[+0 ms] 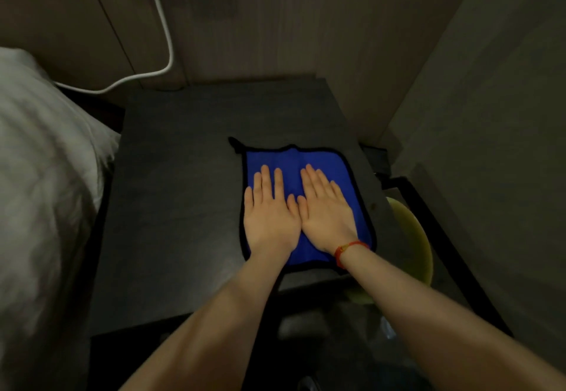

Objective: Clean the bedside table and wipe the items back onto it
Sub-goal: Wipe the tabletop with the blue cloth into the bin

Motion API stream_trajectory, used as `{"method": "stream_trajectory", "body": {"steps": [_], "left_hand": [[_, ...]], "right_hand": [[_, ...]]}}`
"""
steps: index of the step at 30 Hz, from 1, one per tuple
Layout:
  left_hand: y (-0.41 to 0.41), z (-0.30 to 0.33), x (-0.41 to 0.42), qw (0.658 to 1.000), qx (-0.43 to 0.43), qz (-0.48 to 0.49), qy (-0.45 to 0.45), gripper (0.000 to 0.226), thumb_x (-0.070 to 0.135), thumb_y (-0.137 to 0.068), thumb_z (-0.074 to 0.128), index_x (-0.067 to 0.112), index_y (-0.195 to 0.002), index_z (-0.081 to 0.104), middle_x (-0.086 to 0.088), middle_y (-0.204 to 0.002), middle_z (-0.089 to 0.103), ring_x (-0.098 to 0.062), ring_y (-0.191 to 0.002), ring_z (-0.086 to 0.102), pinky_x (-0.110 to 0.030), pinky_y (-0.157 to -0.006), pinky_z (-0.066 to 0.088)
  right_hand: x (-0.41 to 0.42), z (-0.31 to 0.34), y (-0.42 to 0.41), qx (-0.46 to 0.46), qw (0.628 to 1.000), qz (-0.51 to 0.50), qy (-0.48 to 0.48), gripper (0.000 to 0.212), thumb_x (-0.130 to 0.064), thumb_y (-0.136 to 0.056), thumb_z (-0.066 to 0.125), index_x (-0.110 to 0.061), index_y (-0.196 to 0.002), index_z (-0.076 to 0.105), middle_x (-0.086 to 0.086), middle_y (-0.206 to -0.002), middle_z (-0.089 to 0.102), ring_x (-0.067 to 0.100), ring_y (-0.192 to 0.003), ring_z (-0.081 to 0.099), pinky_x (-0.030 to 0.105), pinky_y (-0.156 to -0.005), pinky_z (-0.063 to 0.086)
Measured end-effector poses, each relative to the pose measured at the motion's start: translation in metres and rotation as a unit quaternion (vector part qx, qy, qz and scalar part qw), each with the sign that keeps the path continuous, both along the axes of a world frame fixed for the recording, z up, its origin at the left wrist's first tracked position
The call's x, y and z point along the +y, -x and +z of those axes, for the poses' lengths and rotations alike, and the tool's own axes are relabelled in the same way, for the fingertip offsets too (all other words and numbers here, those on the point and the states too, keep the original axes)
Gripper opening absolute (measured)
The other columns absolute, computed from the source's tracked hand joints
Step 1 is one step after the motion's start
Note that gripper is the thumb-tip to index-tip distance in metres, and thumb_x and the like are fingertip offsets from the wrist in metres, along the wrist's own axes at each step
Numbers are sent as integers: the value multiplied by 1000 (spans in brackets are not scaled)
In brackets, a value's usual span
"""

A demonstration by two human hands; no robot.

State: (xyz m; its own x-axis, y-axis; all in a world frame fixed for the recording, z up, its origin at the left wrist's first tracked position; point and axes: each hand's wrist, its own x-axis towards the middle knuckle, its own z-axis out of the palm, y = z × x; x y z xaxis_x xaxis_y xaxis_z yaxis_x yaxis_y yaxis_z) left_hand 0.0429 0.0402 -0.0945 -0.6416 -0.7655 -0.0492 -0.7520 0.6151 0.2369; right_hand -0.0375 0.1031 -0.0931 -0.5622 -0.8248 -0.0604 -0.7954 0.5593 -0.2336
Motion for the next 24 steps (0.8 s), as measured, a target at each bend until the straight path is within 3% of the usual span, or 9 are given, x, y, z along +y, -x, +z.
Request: {"method": "stream_trajectory", "body": {"steps": [11, 24], "left_hand": [[-1, 3, 9, 1000, -8, -5, -8, 57, 37, -100, 11, 19, -150, -10, -4, -159, -14, -18, -147, -9, -35, -119, -3], [123, 1, -131, 1000, -16, -13, 14, 57, 39, -100, 12, 19, -151, -3, -5, -160, -8, -19, -148, -5, -36, -119, -2]], "right_hand": [[7, 1, 2, -8, 1000, 12, -3, 56, -38, -99, 18, -20, -148, -1, -5, -158, -4, 9, -145, -4, 30, -116, -3], [-127, -1, 122, -4, 1000, -25, 7, 55, -34, -99, 16, -15, -149, 2, -2, -158, -1, 12, -145, -1, 31, -118, -1]]}}
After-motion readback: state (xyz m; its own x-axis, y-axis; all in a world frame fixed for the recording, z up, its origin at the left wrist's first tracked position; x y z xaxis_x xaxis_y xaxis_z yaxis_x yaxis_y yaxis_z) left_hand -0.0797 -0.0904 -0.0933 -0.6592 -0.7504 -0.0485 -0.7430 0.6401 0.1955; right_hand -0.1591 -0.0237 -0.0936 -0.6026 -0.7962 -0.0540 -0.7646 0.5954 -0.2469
